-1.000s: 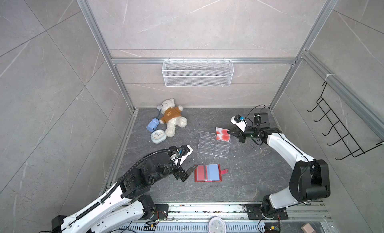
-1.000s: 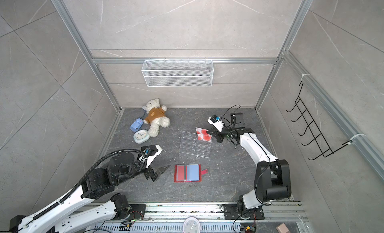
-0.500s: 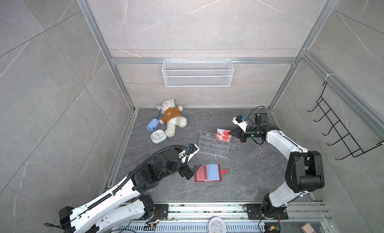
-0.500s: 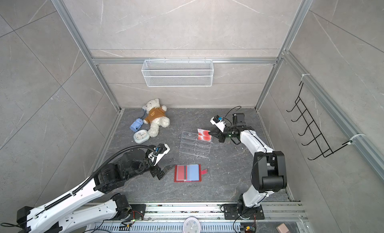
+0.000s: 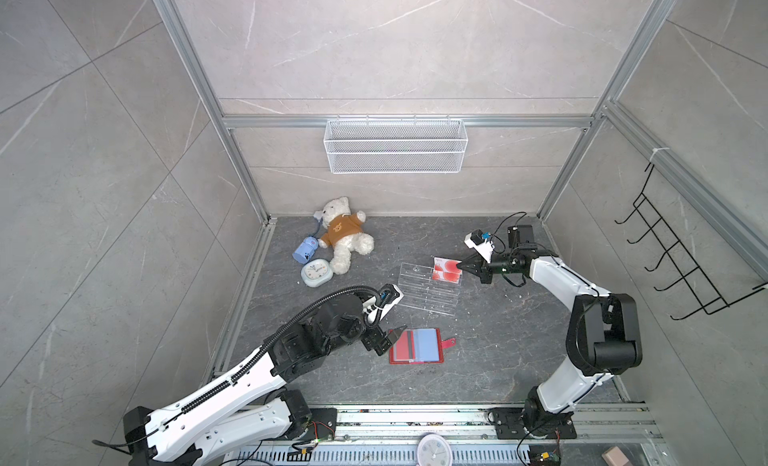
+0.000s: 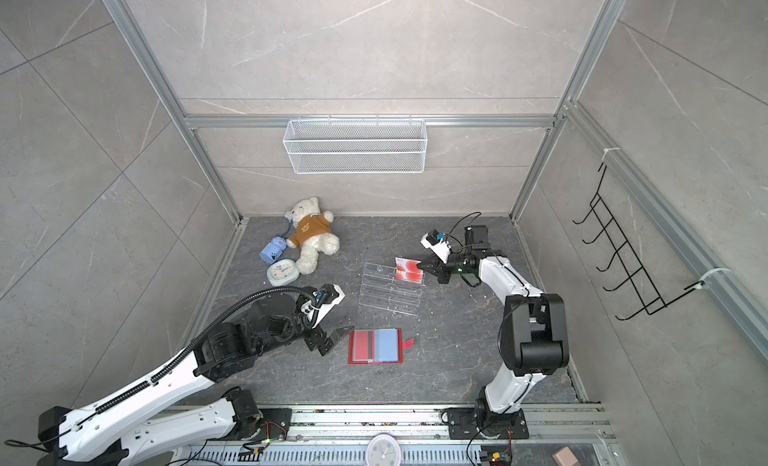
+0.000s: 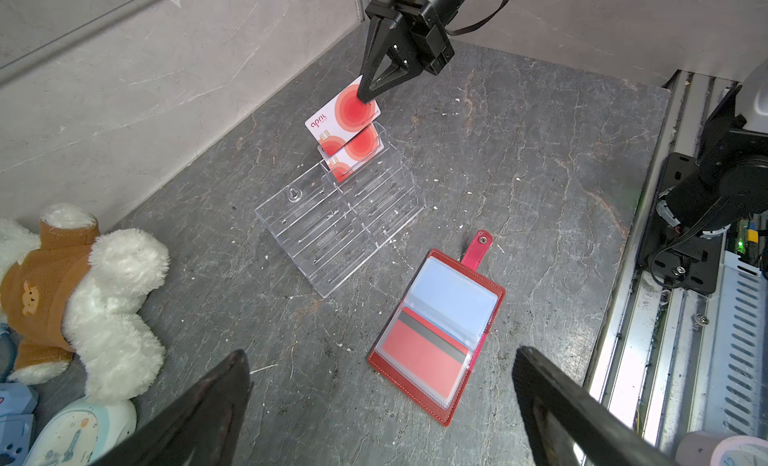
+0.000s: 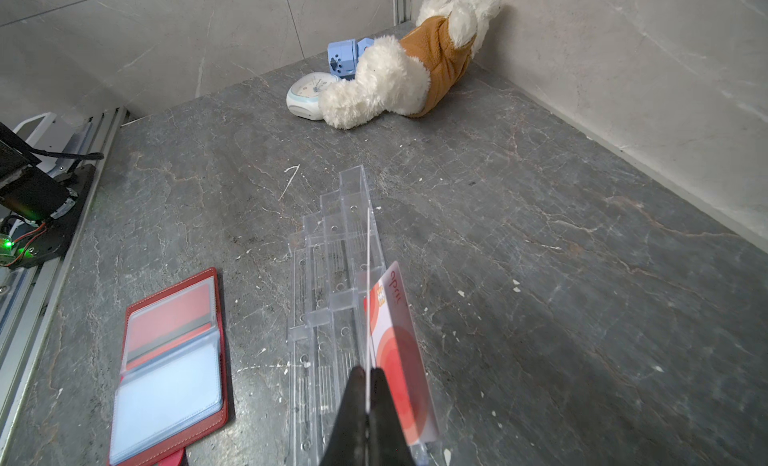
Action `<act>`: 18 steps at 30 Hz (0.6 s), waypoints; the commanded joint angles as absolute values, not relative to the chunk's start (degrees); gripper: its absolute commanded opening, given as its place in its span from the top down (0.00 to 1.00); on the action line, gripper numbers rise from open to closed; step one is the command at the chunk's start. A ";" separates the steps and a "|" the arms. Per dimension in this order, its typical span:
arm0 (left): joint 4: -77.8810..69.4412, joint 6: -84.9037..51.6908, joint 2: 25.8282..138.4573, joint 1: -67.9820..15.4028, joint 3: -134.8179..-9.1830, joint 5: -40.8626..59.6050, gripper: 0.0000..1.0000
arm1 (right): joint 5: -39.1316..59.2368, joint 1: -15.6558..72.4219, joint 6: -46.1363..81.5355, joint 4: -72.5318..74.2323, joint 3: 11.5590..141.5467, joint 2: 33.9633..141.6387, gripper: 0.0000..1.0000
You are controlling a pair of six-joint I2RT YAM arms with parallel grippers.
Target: Take the credit cards out of the card holder
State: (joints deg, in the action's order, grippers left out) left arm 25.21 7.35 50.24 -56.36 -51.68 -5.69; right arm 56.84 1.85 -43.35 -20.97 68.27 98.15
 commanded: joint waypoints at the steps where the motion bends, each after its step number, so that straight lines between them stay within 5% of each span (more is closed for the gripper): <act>1: 23.66 8.85 50.27 -55.99 -54.45 -5.09 0.00 | 58.28 1.66 -44.25 -21.62 69.67 99.53 1.00; 18: 23.99 8.70 51.54 -55.90 -55.29 -4.75 0.00 | 58.93 1.08 -44.69 -21.98 71.32 103.03 1.00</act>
